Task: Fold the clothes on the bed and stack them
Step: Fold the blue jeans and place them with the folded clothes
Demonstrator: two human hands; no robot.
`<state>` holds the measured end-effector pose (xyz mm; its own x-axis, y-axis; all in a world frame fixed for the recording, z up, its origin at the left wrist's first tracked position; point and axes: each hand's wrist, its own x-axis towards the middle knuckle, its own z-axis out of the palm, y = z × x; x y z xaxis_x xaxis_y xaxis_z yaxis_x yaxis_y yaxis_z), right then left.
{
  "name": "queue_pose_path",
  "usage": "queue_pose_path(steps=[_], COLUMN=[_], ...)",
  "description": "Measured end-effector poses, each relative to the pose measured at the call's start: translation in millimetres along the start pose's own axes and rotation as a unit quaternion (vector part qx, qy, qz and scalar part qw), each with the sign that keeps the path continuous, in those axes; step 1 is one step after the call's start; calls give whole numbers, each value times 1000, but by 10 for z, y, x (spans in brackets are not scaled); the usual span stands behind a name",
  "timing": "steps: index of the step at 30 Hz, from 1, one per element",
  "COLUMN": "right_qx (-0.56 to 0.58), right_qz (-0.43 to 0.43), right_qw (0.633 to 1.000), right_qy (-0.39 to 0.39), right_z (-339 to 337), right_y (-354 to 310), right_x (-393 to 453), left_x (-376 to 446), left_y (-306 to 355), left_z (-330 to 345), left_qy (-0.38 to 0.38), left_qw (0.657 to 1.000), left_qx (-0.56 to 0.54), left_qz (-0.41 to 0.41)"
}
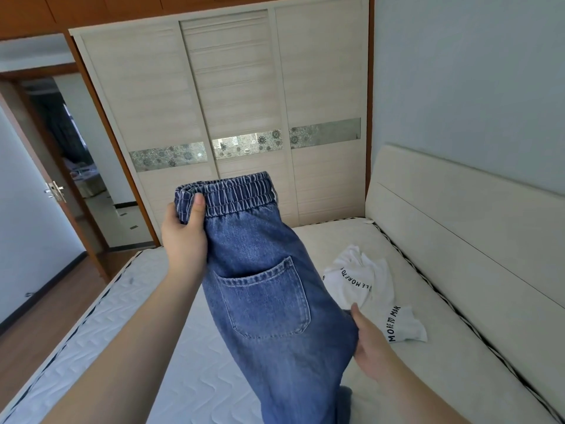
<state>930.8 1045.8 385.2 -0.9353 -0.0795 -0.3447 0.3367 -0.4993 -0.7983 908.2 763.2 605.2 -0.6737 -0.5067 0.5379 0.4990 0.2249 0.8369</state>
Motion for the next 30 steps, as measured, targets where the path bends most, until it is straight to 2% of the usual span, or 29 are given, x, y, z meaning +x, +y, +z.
queue_pose_path(steps=[3,6,11,14,16,18,20,24,27,30], right_qx=[49,40,26,-77,-196,-308,-354,-307,-252,-240], right_qz=[-31,-75,-149,-189,-242,-294,-331,-379,-385,-393], right_qw=[995,991,987,977,950,905,873,866,879,878], right_qy=[-83,-107,-46,-58,-28,8,46,108,122,133], right_z=[-18,-58,-166,-239,-258,-251,-250,-311,-411,-560], right_y=[-95,-254,-665,-955,-1148,-1329,-1500,-1779,-2023,-2325], right_x=[-29,-3,82,93,59,1,-47,-41,-86,-186], left_x=[22,64,137,142,135,122,97,31,9,8], left_y=[-43,-83,-118,-132,-140,-141,-145,-140,-120,-132], left_z=[-28,-87,-192,-217,-230,-238,-219,-81,57,188], left_qy=[12,24,-16,-26,-28,-25,-24,-61,-106,-167], left_qw=[1000,998,992,985,980,976,972,967,964,963], left_qx=[-16,-40,-82,-120,-136,-152,-170,-180,-172,-152], left_qz=[-17,-39,-89,-123,-139,-152,-163,-169,-172,-145])
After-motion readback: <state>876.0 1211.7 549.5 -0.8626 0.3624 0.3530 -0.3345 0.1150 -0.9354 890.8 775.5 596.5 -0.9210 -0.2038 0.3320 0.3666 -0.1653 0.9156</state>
